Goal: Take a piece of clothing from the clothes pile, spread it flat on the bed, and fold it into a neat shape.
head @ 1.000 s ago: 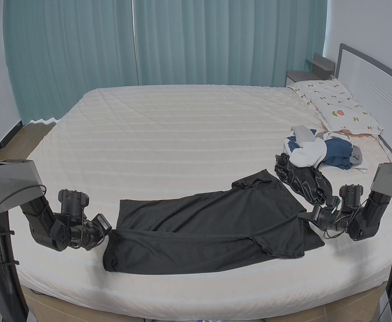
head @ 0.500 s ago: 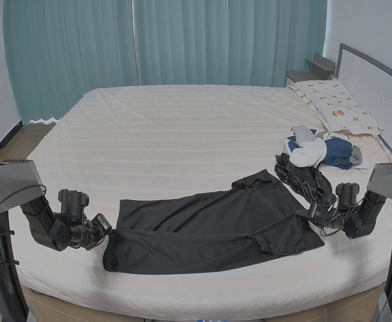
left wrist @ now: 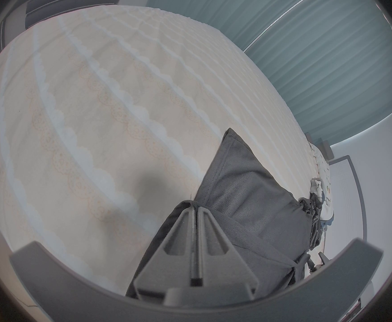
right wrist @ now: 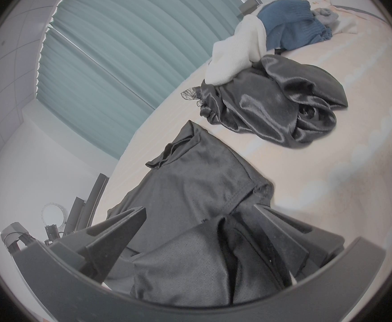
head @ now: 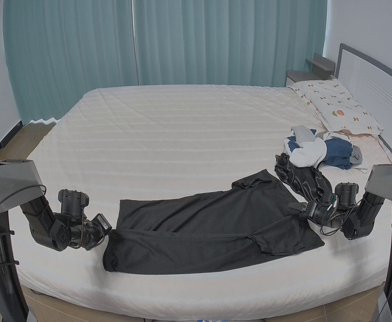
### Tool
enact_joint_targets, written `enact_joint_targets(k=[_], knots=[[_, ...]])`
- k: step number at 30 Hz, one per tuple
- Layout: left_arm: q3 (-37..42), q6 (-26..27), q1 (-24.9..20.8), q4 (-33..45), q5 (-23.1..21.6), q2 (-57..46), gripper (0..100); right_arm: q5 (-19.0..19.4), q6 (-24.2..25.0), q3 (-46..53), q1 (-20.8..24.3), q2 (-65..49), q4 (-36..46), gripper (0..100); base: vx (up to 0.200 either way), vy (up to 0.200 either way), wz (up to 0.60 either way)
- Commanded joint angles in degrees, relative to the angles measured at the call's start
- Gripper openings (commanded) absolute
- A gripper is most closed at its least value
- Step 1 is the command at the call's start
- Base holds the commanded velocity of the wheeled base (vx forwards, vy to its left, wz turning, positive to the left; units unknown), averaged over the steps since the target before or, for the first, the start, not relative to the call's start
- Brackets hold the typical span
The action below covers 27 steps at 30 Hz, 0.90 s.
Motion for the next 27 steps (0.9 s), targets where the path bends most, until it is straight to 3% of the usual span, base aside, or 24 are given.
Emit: enact_joint_targets(k=[1,11,20,21,27], knots=[[0.0,0.0,0.0,0.0,0.0,0.1,0,0.0,0.1,-0.2,0.0,0.8,-1.8,100,0.0,0.0,0.0],[0.0,-0.1,0.0,0.0,0.0,0.1,0,0.0,-0.1,0.5,0.6,5.3,-11.3,100,0.0,0.0,0.0],[0.0,-0.1,0.0,0.0,0.0,0.1,0,0.9,-0.8,1.6,0.7,5.5,-11.9,100,0.0,0.0,0.0],[0.0,-0.1,0.0,0.0,0.0,0.1,0,0.9,-0.8,1.8,0.7,5.5,-11.9,0,0.0,0.0,0.0],[-0.1,-0.1,0.0,0.0,0.0,0.1,0,1.3,-1.9,3.5,0.1,5.4,-14.0,0,0.0,0.0,0.0]])
